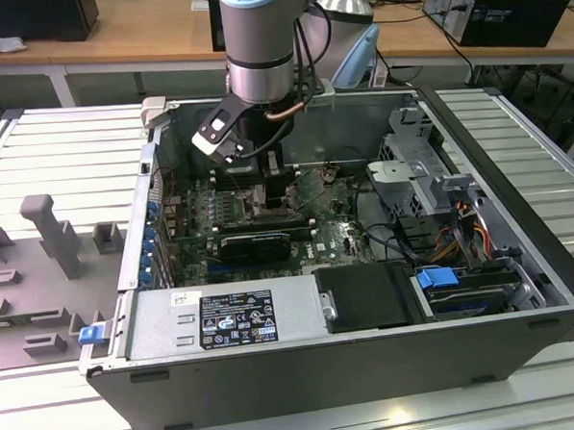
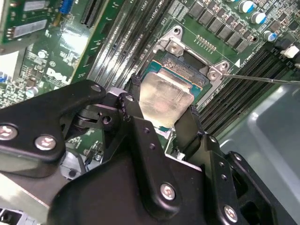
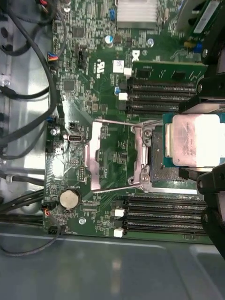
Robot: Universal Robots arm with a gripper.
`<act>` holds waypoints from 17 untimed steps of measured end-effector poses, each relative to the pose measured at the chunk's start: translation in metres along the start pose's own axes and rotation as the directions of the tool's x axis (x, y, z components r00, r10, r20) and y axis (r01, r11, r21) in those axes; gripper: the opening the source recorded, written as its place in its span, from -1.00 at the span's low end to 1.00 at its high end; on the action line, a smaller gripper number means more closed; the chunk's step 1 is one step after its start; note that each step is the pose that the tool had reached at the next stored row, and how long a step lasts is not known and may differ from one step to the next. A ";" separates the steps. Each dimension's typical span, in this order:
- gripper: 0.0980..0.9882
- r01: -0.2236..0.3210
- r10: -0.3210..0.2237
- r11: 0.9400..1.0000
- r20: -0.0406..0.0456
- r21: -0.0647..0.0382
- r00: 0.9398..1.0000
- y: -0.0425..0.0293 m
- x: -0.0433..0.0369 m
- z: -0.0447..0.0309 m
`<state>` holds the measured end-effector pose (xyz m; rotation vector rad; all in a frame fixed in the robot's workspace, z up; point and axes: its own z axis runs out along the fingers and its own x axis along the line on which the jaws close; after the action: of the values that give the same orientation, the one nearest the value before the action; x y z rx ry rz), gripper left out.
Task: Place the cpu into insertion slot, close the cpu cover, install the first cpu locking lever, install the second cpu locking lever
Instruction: 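Place the cpu into insertion slot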
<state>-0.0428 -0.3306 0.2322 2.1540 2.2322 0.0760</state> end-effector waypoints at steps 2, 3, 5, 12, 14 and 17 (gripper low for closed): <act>-0.01 -0.007 0.007 1.000 0.000 0.000 1.000 -0.0001 0.0012 0.0031; -0.01 -0.009 0.009 1.000 0.001 0.000 1.000 -0.0002 0.0020 0.0043; -0.01 -0.018 0.018 1.000 0.001 0.000 1.000 -0.0004 0.0060 0.0089; -0.01 -0.044 0.044 0.999 0.003 0.000 0.999 -0.0026 0.0156 0.0222; -0.01 -0.044 0.044 0.999 0.003 0.000 0.999 -0.0028 0.0173 0.0266; -0.01 -0.044 0.044 0.999 0.003 0.000 0.999 -0.0029 0.0172 0.0287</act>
<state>-0.0445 -0.3132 0.2034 2.2022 2.1831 0.0745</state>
